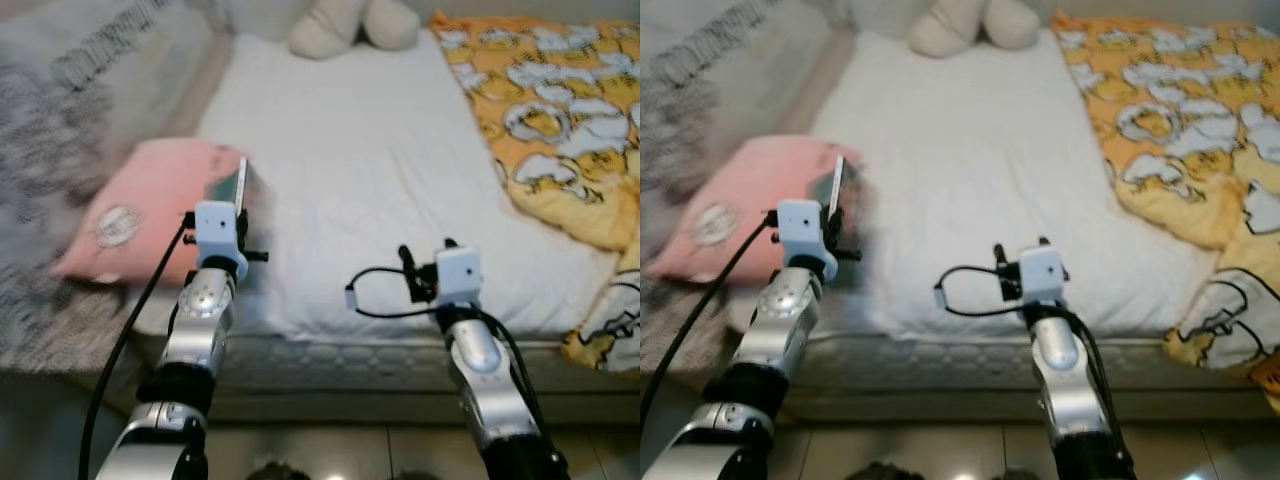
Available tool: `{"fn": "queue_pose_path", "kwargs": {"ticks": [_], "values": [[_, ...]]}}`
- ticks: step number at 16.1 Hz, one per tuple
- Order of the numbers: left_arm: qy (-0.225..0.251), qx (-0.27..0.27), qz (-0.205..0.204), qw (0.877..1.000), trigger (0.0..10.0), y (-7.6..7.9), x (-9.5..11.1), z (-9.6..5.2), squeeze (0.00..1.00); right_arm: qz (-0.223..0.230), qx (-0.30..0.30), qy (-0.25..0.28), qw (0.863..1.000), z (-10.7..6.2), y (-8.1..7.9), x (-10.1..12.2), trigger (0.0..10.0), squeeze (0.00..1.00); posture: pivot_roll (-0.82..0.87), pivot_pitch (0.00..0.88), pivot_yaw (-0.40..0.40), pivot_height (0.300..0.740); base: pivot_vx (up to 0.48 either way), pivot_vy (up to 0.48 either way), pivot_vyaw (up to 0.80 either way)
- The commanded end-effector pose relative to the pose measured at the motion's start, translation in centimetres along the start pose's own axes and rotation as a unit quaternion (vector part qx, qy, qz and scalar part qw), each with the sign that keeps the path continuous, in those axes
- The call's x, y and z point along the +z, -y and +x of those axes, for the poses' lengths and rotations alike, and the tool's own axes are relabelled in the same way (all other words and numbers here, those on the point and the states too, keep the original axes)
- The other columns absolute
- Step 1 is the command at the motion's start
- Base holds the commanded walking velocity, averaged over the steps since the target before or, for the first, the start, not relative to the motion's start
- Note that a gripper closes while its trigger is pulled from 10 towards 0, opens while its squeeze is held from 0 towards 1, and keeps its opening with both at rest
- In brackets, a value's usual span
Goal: Clean up the room
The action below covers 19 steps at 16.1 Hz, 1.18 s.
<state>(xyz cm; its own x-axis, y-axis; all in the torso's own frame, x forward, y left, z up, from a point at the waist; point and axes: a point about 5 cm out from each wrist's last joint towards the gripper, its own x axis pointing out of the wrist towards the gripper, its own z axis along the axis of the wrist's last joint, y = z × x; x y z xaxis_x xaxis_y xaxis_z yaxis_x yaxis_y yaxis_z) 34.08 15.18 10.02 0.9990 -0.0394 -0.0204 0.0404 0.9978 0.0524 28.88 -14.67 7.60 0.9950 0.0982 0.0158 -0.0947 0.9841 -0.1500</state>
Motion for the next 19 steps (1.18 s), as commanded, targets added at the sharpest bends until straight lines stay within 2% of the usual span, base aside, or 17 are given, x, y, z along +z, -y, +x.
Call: {"fn": "queue_pose_path", "kwargs": {"ticks": [1, 9, 11, 12, 14, 15, 16, 17, 18, 19], "values": [[0.030, -0.011, 0.013, 0.999, 10.0, 0.6, 1.2, 0.4, 0.00, 0.000, 0.005, 0.011, 1.000, 0.1, -0.2, 0.4, 10.0, 0.00, -0.18, 0.000, 0.085, 0.740, 0.480, 0.000, 0.00], [0.039, -0.023, 0.013, 0.999, 10.0, 1.5, 1.8, 0.9, 0.00, -0.004, 0.005, 0.010, 1.000, -0.1, -0.3, 0.3, 10.0, 0.00, -0.19, 0.000, 0.091, 0.740, 0.480, 0.000, 0.00], [0.044, -0.038, 0.005, 0.998, 10.0, 2.3, 2.2, 1.2, 0.00, -0.003, 0.003, 0.011, 1.000, -0.2, -0.2, 0.4, 10.0, 0.00, -0.19, 0.000, 0.092, 0.740, 0.480, 0.000, 0.00], [0.049, -0.053, -0.007, 0.997, 10.0, 3.2, 2.7, 1.4, 0.00, -0.002, 0.001, 0.010, 1.000, -0.3, -0.1, 0.3, 10.0, 0.00, -0.20, 0.000, 0.092, 0.740, 0.480, 0.000, 0.00], [0.049, -0.089, -0.055, 0.993, 10.0, 5.5, 3.9, 2.0, 0.00, 0.001, -0.002, 0.006, 1.000, -0.9, 0.3, 0.1, 10.0, 0.00, -0.20, 0.000, 0.085, 0.740, 0.480, 0.000, 0.00], [-0.008, -0.128, -0.104, 0.986, 10.0, 8.1, 4.6, 3.4, 0.00, 0.002, 0.006, -0.014, 1.000, -2.4, 0.9, -0.7, 10.0, 0.00, -0.20, 0.015, 0.074, 0.740, 0.000, 0.000, 0.00], [-0.055, -0.128, -0.143, 0.980, 10.0, 8.2, 4.2, 4.1, 0.00, 0.007, 0.019, -0.036, 0.999, -3.1, 1.0, -1.4, 10.0, 0.00, -0.21, 0.030, 0.069, 0.740, 0.000, 0.000, 0.00], [-0.076, -0.124, -0.168, 0.975, 10.0, 8.1, 3.9, 4.3, 0.00, 0.009, 0.025, -0.047, 0.999, -3.4, 1.0, -1.7, 10.0, 0.00, -0.22, 0.034, 0.067, 0.740, 0.000, 0.000, 0.00], [-0.141, -0.112, -0.223, 0.958, 10.0, 7.8, 2.2, 4.1, 0.00, 0.029, 0.034, -0.078, 0.996, -4.0, 1.1, -2.5, 10.0, 0.00, -0.23, 0.053, 0.065, 0.740, 0.000, 0.000, 0.00], [-0.209, -0.106, -0.249, 0.940, 10.0, 7.8, -0.4, 3.2, 0.00, 0.059, 0.051, -0.109, 0.991, -4.7, 0.9, -3.1, 10.0, 0.00, -0.25, 0.073, 0.060, 0.740, 0.000, 0.000, 0.00]]}}
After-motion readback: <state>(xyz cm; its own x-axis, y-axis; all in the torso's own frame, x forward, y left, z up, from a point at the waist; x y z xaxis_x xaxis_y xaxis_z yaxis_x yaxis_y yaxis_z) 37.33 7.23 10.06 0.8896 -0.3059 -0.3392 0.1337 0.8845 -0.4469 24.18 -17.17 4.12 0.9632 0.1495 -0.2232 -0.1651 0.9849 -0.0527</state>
